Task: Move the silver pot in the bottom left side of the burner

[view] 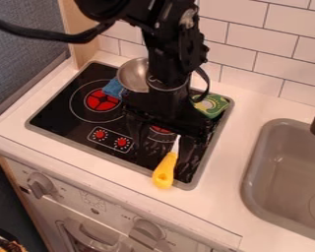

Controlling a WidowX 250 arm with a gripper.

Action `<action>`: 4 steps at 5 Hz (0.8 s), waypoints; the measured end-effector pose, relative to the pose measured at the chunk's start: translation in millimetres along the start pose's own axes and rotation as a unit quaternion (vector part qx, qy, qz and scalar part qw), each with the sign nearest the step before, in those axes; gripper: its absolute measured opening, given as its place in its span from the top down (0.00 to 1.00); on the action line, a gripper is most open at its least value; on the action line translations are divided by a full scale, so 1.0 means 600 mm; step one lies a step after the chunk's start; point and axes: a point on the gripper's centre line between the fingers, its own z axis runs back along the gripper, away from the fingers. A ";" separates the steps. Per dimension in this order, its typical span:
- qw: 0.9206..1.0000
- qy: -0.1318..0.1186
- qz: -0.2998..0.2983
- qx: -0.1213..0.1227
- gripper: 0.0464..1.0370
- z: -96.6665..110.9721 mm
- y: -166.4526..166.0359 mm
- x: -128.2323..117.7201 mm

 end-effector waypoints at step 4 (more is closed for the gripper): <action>1.000 -0.004 -0.003 0.006 0.04 -0.064 0.055 0.204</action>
